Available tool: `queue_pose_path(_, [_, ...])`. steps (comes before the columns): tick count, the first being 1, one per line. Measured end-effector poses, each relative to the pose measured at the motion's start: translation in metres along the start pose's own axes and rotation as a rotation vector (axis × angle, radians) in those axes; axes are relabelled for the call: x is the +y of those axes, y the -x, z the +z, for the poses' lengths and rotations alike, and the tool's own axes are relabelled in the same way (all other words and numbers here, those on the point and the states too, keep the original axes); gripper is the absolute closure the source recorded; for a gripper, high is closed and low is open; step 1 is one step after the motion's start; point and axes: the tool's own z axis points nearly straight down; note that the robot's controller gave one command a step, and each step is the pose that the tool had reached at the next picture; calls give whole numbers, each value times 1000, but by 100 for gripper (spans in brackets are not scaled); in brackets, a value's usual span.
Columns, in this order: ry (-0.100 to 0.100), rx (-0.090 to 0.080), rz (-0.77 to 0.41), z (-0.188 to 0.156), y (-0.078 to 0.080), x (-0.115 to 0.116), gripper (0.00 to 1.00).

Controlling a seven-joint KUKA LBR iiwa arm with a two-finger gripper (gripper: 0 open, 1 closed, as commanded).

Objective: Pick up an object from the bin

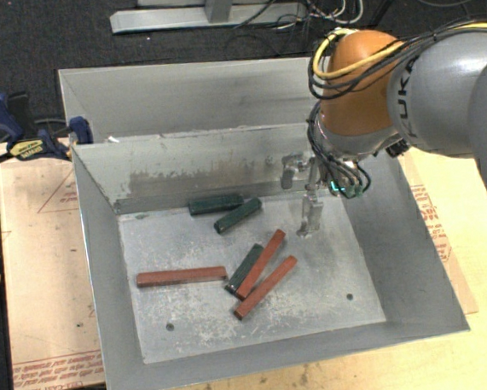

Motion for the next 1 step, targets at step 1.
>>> queue_pose_path(1, [-1, -8, -1, -5, 2, 0, 0])
